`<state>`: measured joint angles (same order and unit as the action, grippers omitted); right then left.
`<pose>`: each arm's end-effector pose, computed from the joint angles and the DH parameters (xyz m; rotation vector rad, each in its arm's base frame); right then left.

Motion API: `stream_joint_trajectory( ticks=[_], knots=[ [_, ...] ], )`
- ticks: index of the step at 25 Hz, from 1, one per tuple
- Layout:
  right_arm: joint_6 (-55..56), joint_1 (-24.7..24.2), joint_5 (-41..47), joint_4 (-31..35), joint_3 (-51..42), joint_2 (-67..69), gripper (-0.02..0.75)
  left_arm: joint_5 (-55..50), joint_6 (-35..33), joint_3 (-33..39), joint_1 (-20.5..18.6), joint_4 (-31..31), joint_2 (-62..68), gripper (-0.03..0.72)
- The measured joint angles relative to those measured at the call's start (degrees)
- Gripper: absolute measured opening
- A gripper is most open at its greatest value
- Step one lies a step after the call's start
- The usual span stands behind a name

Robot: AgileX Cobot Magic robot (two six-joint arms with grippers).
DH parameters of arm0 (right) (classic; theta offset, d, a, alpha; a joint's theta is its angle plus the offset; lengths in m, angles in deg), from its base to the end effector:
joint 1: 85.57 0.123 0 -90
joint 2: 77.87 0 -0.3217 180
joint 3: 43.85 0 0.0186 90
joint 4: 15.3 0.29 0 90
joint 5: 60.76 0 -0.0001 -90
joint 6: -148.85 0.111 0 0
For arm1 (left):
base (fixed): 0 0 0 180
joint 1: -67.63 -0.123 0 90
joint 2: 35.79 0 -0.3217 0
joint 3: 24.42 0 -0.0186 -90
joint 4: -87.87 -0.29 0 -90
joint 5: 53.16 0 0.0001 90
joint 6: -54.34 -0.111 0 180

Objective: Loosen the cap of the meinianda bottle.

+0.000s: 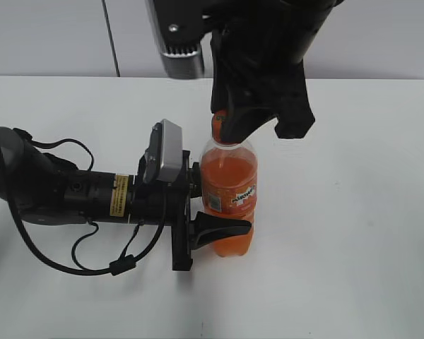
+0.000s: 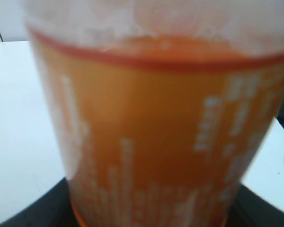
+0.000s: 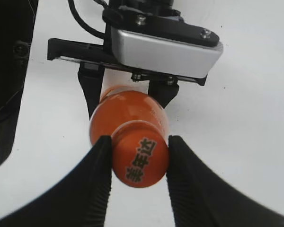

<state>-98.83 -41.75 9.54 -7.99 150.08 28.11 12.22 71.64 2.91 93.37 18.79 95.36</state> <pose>0.2885 0.2953 0.3355 -2.3060 1.6116 0.0844 0.3067 -0.2524 0.0724 1.4062 1.3793 -1.0012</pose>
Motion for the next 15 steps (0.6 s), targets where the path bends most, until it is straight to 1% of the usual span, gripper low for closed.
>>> stream_joint_trajectory(
  ticks=[8, 15],
  knots=[
    [-7.92, -0.05, 0.16, 1.43, 0.0, 0.0, 0.27, 0.11, -0.27, 0.0, 0.0, -0.24, 0.0, 0.401],
    [-9.43, -0.05, 0.27, 2.09, 0.0, 0.0, 0.269, 0.24, -0.43, 0.0, 0.0, -0.43, -0.05, 0.401]
  ],
)
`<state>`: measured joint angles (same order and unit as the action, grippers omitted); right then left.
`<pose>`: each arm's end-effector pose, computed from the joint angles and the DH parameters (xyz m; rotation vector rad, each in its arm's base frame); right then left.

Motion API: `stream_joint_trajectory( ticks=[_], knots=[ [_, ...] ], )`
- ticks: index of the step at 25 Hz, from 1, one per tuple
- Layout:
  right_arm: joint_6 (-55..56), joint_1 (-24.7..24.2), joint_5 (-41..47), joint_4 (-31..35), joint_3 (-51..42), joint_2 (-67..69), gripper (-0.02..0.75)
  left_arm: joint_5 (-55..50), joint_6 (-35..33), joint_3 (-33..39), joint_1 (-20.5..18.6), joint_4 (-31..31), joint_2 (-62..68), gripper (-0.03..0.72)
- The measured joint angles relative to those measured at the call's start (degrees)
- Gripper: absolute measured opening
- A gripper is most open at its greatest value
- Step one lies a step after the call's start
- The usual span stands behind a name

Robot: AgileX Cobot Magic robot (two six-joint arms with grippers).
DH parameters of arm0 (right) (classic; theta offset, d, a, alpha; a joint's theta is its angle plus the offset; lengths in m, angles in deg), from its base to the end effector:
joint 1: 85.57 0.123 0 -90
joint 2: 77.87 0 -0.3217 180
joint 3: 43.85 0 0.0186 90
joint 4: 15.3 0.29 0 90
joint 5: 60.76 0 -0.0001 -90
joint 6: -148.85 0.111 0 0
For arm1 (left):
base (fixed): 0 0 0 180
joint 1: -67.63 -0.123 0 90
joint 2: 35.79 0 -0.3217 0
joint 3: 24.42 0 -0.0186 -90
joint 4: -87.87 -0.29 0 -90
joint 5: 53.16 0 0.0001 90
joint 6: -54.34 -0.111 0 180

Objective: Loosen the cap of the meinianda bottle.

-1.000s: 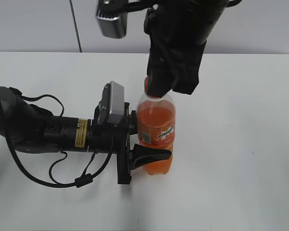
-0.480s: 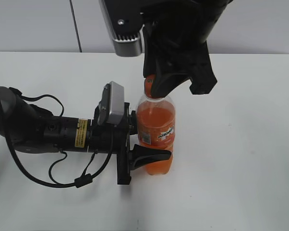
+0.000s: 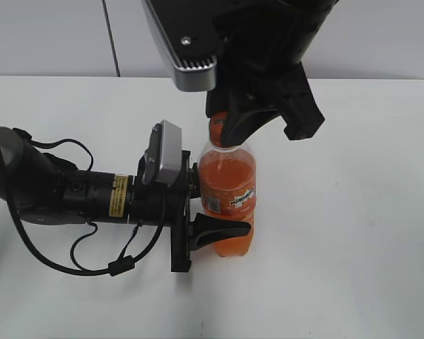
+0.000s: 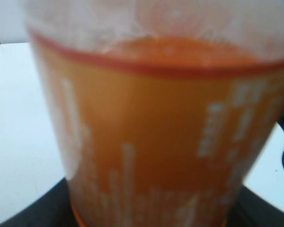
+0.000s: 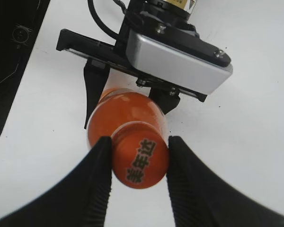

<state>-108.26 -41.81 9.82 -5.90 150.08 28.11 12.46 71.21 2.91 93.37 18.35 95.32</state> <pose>0.2858 0.2974 0.3359 -2.4170 1.4210 0.0966 0.3058 -0.2525 0.0728 1.4166 1.3658 -1.0015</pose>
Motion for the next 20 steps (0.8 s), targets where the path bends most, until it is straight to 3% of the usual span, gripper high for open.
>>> stream_joint_trajectory(
  ticks=[10, 20],
  knots=[
    [5.54, 0.0, 0.0, 0.16, 0.0, 0.0, 0.279, 0.04, 0.0, 0.0, 0.0, -0.05, 0.0, 0.401],
    [8.11, 0.05, -0.28, 1.44, 0.0, 0.0, 0.406, -0.18, 0.42, 0.0, 0.07, 0.49, 0.0, 0.401]
  ],
)
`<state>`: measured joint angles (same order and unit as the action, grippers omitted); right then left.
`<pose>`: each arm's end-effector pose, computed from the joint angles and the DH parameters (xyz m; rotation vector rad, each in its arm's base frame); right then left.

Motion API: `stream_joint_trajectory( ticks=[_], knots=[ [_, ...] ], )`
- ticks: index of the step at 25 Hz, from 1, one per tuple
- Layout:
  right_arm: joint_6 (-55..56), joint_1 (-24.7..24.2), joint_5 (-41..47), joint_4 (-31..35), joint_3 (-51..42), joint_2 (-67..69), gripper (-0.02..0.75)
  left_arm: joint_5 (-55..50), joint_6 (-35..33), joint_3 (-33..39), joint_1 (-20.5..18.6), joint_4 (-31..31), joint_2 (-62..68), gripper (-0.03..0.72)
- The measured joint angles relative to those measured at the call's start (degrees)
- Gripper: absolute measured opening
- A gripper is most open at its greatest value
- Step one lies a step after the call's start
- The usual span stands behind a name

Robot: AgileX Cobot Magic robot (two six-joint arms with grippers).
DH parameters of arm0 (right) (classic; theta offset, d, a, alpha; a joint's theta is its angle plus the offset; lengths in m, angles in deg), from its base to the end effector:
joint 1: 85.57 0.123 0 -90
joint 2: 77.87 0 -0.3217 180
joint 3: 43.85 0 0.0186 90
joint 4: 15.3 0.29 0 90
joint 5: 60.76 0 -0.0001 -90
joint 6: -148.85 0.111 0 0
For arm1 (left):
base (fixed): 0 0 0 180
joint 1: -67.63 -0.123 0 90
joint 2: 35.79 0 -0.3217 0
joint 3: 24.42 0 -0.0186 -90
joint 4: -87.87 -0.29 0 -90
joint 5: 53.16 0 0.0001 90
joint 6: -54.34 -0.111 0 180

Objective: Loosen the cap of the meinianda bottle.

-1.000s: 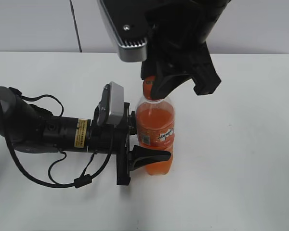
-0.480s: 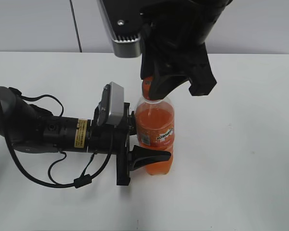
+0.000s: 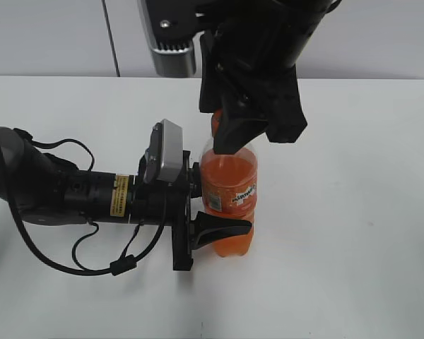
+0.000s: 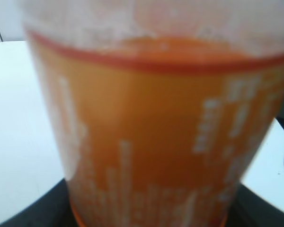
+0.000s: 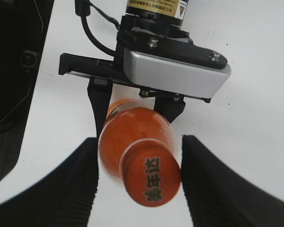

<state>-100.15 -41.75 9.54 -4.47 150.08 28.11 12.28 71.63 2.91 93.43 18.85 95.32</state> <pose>0.2841 0.2999 0.3365 -2.3013 1.5892 0.1625 0.3065 -0.2528 0.0728 1.4055 1.3775 -1.0019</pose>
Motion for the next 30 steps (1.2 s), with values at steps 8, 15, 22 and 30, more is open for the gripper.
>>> stream_joint_trajectory(
  ticks=[8, 15, 22, 30],
  knots=[
    [4.88, 0.0, 0.0, 3.39, 2.85, -1.49, 0.421, -0.16, 0.18, 0.0, 0.0, 0.25, 0.0, 0.401],
    [29.16, 0.0, 0.0, 5.28, 7.96, -2.68, 0.421, -0.2, 0.22, 0.0, 0.02, 0.42, 0.0, 0.401],
    [70.9, 0.0, 0.05, 2.78, 9.8, -2.78, 0.421, -0.23, 0.22, 0.0, 0.02, 0.49, 0.0, 0.4],
    [94.79, 0.0, 0.05, 0.05, 9.74, -2.78, 0.421, -0.27, 0.22, 0.0, 0.02, 0.44, 0.0, 0.4]
  ],
)
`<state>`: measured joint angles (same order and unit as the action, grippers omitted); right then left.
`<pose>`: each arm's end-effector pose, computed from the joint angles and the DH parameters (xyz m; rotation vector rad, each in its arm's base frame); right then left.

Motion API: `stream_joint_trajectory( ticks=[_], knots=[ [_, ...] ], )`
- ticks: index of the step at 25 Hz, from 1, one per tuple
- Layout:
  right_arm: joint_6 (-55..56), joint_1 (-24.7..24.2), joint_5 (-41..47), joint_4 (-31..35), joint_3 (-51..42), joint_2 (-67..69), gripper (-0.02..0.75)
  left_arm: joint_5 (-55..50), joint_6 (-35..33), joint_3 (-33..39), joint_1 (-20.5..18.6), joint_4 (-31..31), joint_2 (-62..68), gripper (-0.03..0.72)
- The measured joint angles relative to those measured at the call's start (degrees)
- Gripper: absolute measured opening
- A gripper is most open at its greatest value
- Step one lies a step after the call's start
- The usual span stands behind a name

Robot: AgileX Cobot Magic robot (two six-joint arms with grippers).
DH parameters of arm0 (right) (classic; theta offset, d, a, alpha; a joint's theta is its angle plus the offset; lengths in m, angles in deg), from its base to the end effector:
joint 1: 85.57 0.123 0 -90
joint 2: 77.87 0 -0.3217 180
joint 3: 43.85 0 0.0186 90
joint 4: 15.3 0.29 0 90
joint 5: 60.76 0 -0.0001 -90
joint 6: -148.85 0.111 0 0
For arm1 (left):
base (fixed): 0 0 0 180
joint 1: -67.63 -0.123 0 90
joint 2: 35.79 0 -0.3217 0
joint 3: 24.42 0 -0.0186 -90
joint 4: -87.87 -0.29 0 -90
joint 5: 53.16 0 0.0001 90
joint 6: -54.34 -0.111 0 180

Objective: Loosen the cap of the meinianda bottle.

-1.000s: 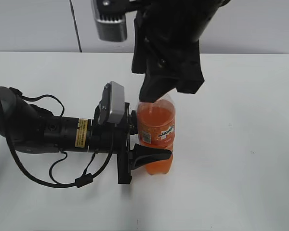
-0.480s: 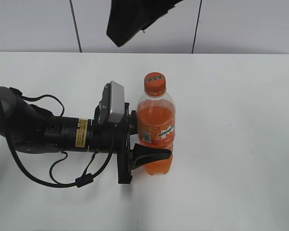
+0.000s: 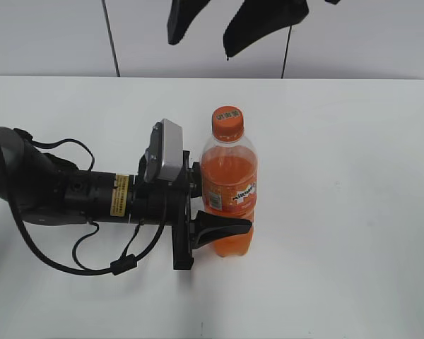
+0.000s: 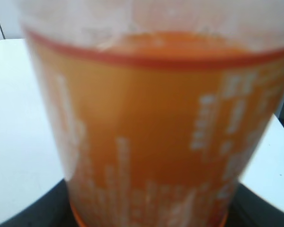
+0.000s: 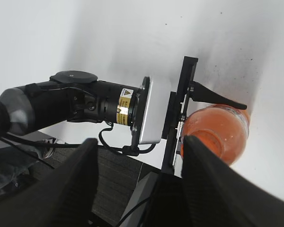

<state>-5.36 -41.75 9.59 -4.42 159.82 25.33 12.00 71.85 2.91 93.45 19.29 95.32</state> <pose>0.2825 0.2985 0.4130 -0.4093 2.7183 0.6440 0.3073 -0.2528 0.0726 1.3976 1.3877 -0.9986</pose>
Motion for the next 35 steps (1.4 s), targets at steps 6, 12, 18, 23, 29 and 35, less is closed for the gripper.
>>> stream_joint_trajectory(
  ticks=[6, 12, 18, 23, 29, 35],
  knots=[
    [5.78, 0.0, -0.12, -2.02, -1.07, -0.89, 0.421, 0.0, 0.0, 0.0, 0.0, 0.0, 0.0, 0.4],
    [6.79, 0.0, -0.12, -1.52, -5.65, -1.13, 0.421, 0.0, 0.0, 0.0, 0.0, 0.0, 0.0, 0.4],
    [8.74, 0.0, -0.12, -2.2, -5.77, -1.13, 0.421, 0.0, 0.0, 0.0, 0.0, 0.0, 0.0, 0.4],
    [10.83, 0.0, -0.19, -3.9, -7.12, -1.13, 0.421, 0.0, 0.0, 0.0, 0.0, 0.0, 0.0, 0.4],
    [13.42, 0.0, -0.19, -5.1, -10.66, -1.13, 0.421, 0.0, 0.0, 0.0, 0.0, 0.0, 0.0, 0.4],
    [15.87, 0.0, -0.19, -5.7, -10.73, -1.13, 0.421, 0.0, 0.0, 0.0, 0.0, 0.0, 0.0, 0.4]
  ],
)
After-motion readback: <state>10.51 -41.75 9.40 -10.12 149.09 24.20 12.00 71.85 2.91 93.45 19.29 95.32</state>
